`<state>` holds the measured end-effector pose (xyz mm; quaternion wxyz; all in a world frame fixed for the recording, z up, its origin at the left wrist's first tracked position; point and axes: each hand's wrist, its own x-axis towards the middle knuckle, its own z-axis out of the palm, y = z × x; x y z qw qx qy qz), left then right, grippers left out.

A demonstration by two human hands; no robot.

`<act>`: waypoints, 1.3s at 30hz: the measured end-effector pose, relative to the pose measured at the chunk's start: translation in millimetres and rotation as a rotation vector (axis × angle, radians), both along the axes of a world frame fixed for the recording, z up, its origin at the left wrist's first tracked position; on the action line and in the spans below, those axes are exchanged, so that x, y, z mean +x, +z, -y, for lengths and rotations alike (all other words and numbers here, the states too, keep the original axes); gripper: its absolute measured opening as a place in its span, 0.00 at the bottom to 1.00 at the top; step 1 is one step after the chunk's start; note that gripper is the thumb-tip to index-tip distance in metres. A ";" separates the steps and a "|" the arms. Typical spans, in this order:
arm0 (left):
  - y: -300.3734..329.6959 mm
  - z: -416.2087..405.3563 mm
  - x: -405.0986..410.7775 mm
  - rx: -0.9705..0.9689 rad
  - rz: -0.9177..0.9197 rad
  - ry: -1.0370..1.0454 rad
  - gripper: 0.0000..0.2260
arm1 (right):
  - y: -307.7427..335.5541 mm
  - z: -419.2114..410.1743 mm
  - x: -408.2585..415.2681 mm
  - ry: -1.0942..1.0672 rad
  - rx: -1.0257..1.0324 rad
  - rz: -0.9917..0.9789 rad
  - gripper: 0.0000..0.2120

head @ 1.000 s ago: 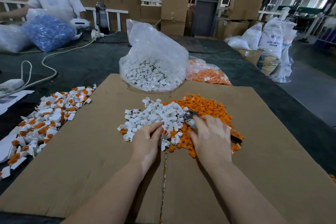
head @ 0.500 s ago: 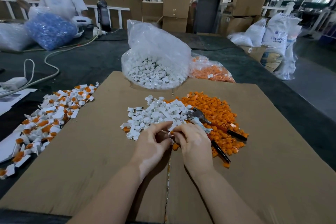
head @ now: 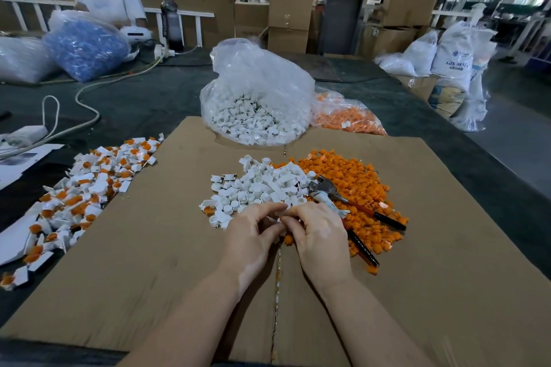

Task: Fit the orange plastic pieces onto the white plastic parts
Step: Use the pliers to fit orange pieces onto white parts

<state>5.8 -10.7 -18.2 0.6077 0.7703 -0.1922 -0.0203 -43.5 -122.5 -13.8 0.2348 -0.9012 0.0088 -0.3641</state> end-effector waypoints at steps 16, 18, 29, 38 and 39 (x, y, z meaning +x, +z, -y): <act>-1.3 -55.7 39.3 0.370 0.079 0.577 0.08 | -0.3 2.3 7.1 -0.100 0.357 -0.100 0.12; 2.9 -49.8 33.1 0.375 0.136 0.587 0.12 | 1.1 3.0 9.5 -0.101 0.435 -0.107 0.10; 12.8 4.6 -14.9 0.528 0.381 -0.274 0.16 | 11.1 7.3 19.6 -0.094 0.628 -0.084 0.13; 5.2 7.7 -14.4 0.543 0.385 -0.297 0.08 | 12.2 15.7 11.6 -0.076 0.626 -0.062 0.14; 6.1 9.4 -13.7 0.483 0.348 -0.253 0.06 | 11.7 16.5 10.3 -0.068 0.606 -0.064 0.14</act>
